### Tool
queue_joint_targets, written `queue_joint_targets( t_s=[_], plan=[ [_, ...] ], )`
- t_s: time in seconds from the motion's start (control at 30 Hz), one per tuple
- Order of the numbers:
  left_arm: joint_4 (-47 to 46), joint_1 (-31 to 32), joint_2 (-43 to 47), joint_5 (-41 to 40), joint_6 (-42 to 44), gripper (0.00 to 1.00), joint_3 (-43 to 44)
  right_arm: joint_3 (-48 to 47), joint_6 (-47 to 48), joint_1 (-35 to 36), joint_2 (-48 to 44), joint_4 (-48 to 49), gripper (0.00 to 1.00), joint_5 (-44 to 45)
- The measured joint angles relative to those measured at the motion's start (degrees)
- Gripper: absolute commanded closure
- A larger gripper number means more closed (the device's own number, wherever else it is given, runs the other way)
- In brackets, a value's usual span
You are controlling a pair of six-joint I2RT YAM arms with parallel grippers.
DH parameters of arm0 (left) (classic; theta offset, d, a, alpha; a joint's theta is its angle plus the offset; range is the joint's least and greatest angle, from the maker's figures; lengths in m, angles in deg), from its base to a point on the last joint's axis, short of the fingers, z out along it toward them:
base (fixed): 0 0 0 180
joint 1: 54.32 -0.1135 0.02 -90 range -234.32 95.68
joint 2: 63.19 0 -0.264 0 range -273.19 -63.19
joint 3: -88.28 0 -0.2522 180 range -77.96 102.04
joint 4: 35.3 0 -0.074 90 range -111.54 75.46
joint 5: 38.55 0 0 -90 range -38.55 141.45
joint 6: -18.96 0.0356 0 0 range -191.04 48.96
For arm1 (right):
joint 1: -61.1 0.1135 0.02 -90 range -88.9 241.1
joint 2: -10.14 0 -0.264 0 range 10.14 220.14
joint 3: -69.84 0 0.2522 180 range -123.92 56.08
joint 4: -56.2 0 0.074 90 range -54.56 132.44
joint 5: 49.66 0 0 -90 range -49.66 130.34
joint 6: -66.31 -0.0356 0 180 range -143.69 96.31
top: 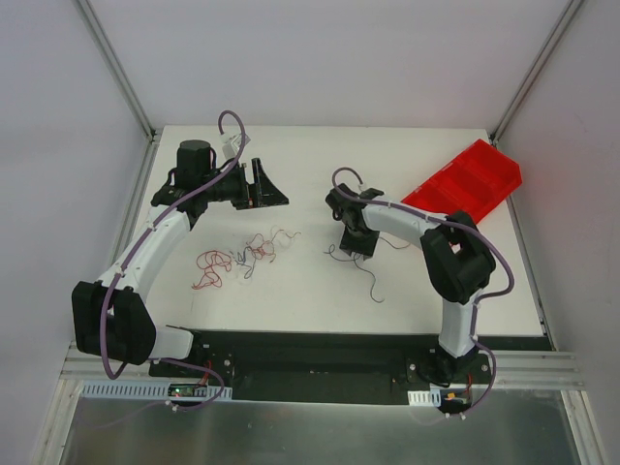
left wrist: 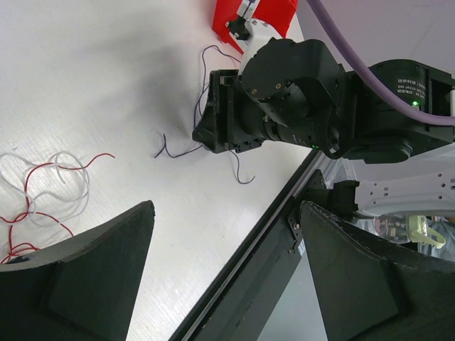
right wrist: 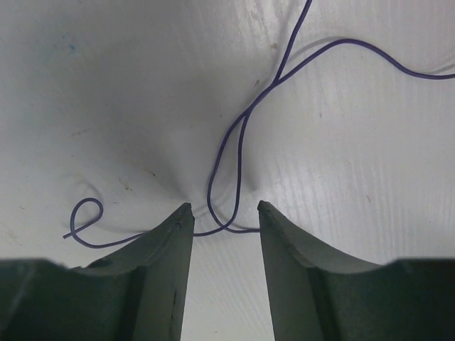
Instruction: Untangle the cables
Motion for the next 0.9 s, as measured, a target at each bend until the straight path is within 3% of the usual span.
queue_joint_targets(
  t_s=[0.23, 0.37, 0.63, 0.9],
  plan=[
    [0.02, 0.00, 0.13, -0.02, 0.00, 0.18, 0.00, 0.02, -0.59, 1.75, 1.64, 0.94, 0.80, 0.87],
    [0.00, 0.00, 0.20, -0.02, 0.00, 0.18, 0.00, 0.79, -1.46, 3.26, 1.46, 1.75, 1.00, 2.47],
    [0.00, 0.00, 0.22, -0.02, 0.00, 0.18, 0.00, 3.63, 4.92, 3.41, -2.40, 4.04, 1.00, 3.63],
    [0.00, 0.00, 0.22, 0.00, 0.00, 0.18, 0.00, 4.55, 22.73, -0.02, -21.03, 9.18, 1.00, 0.15]
  ],
)
